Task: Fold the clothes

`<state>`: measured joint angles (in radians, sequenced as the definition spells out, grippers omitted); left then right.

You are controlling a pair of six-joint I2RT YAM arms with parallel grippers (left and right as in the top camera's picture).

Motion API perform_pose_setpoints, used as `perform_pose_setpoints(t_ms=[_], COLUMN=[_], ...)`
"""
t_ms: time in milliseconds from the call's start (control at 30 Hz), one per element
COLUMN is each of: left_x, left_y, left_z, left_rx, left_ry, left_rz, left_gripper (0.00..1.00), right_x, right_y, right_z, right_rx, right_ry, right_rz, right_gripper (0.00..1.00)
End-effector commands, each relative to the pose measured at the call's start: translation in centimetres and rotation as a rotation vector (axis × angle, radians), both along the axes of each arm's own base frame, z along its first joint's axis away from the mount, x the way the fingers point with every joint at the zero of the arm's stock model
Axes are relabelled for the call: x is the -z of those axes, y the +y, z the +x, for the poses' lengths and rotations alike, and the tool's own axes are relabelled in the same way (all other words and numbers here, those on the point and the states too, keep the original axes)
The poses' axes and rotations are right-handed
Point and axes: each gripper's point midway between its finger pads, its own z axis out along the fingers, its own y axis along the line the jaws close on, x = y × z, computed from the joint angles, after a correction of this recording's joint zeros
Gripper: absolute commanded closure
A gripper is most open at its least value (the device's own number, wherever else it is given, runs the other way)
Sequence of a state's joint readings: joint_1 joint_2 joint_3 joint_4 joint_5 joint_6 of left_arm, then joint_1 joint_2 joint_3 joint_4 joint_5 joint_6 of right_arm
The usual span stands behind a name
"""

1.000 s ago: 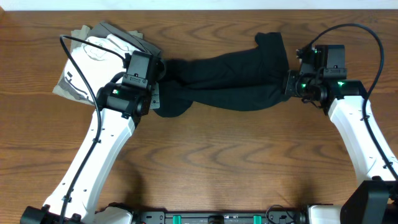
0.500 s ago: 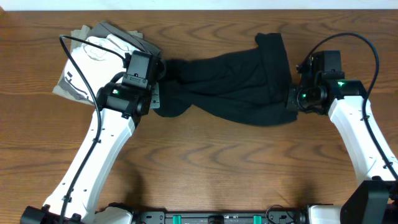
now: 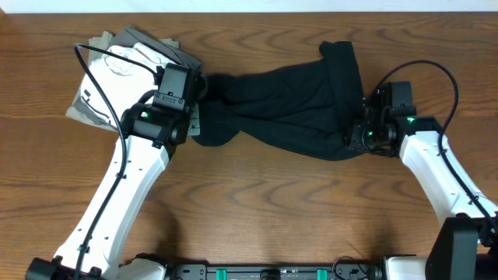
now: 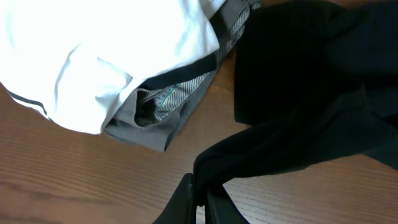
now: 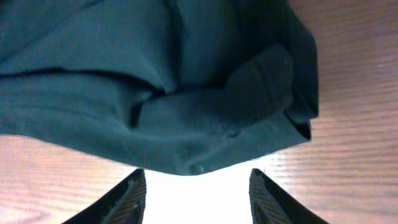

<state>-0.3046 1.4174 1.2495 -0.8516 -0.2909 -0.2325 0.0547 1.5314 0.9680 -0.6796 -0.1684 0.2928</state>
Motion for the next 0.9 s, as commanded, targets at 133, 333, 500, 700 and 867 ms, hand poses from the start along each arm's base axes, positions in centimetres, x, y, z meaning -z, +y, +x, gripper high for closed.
perform_pose_setpoints(t_ms=[133,333,500,700,867], left_x=[-1.0,-1.0,-1.0,-0.9,-0.8], left_y=[0.4,0.4,0.3,0.3,0.4], left_z=[0.0,0.0,0.0,0.0,-0.1], left_rx=[-0.014,-0.015,-0.014,-0.013,-0.013], left_ry=[-0.03,-0.03,-0.029,-0.029,-0.02], left_rz=[-0.003,-0.004,-0.004,-0.006,-0.003], left_gripper=[0.94,0.94,0.94,0.94,0.94], right_x=[2.8,3.4,3.5,4.9,6.0], right_y=[-0.7,-0.9,-0.7,-0.7,-0.7], right_z=[-0.9,-0.3,0.5,0.7,0.5], right_rx=[0.075,0.099,0.167,0.305,0.339], right_ry=[0.017,-0.027,-0.054,-0.009,0.027], right_rz=[-0.023,-0.029,0.01,0.057,0.07], right_gripper=[0.46,0.47,0.49,0.51,0.78])
